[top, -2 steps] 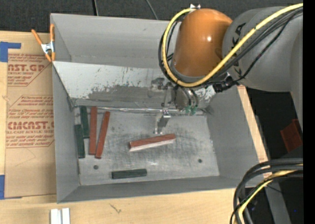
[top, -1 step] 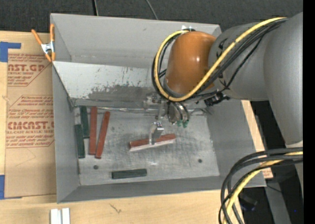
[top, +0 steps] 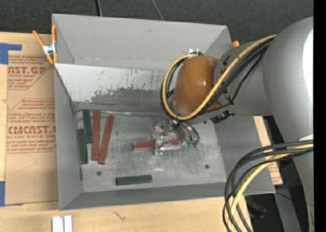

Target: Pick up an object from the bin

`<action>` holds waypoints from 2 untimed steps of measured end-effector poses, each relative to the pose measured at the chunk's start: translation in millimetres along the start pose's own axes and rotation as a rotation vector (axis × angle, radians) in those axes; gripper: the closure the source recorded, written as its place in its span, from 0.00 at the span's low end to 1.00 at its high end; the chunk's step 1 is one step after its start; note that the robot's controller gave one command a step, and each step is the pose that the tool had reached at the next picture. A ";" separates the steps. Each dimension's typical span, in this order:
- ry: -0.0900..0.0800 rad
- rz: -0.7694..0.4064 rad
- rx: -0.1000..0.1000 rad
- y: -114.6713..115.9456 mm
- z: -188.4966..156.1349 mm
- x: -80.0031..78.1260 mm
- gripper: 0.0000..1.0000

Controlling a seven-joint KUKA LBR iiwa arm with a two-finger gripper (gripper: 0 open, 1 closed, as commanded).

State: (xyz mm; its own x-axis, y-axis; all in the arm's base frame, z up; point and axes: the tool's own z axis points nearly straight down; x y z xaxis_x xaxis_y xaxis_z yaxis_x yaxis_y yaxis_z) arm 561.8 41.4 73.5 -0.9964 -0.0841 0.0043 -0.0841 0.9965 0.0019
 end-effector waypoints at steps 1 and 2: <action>0.000 0.000 0.000 0.0 0.0 0.0 1.00; 0.001 0.002 0.000 1.1 -8.2 1.4 1.00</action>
Offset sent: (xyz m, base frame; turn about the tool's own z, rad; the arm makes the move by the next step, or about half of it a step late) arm 0.0045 0.0252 0.2027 0.0177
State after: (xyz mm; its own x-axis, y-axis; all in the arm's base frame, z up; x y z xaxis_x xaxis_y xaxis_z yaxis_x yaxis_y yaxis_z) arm 560.3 42.3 81.7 -0.9966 -0.0824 0.0057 -0.0824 0.9966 0.0014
